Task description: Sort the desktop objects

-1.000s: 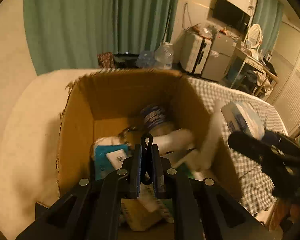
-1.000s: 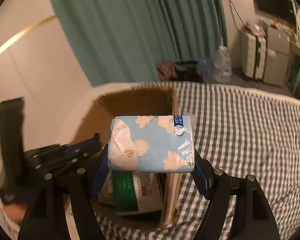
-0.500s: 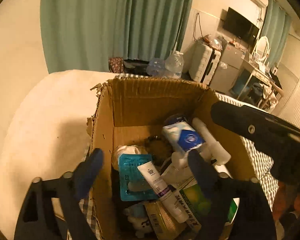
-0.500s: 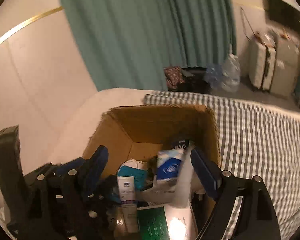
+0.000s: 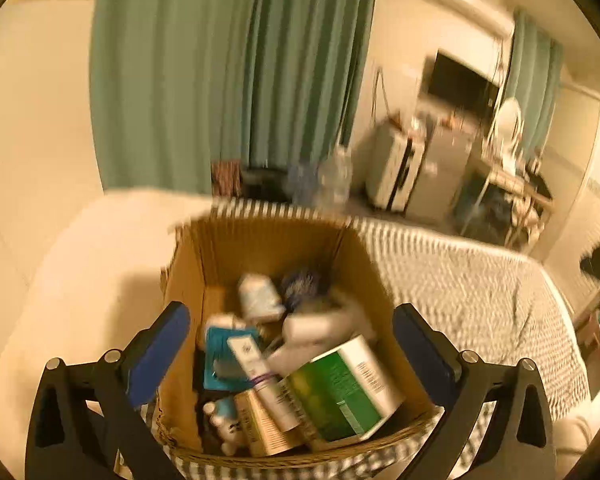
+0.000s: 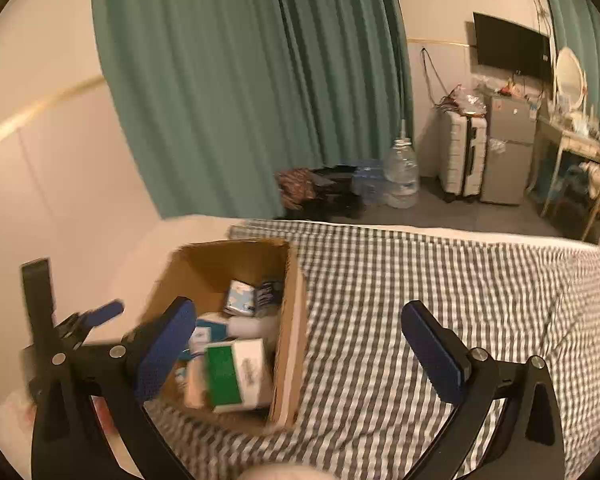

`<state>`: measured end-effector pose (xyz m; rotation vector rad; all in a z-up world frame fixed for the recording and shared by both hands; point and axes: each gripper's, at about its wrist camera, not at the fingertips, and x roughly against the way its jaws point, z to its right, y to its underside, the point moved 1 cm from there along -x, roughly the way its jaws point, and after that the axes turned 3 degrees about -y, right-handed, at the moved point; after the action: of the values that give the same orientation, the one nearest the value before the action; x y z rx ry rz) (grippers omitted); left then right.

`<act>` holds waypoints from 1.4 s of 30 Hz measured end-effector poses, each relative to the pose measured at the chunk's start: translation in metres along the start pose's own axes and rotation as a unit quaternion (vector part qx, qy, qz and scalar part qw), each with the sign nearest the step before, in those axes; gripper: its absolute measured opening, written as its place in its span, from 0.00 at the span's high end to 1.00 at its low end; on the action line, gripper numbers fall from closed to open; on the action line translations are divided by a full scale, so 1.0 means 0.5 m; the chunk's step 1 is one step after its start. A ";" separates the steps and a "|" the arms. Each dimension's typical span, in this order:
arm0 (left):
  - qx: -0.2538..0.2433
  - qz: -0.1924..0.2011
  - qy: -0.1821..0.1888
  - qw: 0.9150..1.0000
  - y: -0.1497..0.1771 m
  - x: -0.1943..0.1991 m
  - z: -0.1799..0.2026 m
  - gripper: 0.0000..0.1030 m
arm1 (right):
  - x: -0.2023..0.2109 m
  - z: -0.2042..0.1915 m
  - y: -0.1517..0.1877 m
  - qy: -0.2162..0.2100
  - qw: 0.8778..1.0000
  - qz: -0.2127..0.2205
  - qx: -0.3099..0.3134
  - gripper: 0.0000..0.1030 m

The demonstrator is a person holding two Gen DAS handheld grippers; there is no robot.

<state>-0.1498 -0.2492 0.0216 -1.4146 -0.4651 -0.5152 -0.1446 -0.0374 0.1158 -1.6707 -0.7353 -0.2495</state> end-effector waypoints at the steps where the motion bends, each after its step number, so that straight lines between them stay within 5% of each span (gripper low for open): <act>1: 0.000 0.002 -0.001 1.000 -0.002 0.018 0.013 0.00 | 0.026 0.014 0.009 0.010 1.000 0.010 -0.012 0.00; 8: -0.032 -0.021 -0.016 0.999 0.071 0.055 0.086 0.00 | 0.055 0.071 0.121 0.078 0.996 0.029 -0.031 0.00; 14: -0.051 -0.023 -0.004 0.998 0.161 0.033 0.129 0.00 | 0.012 0.091 0.205 0.120 0.992 -0.014 -0.018 0.00; 23: -0.070 -0.031 -0.040 0.996 0.176 0.025 0.152 0.00 | -0.021 0.062 0.241 0.142 0.989 -0.029 0.028 0.01; 42: -0.034 -0.058 -0.032 0.997 0.179 0.013 0.131 0.00 | -0.022 0.078 0.262 0.152 0.988 -0.039 0.000 0.00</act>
<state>-0.0915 -0.1771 -0.0395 -1.4794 -0.5881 -0.5853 -0.0850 -0.0131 -0.0050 -1.5593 -0.5707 -0.5474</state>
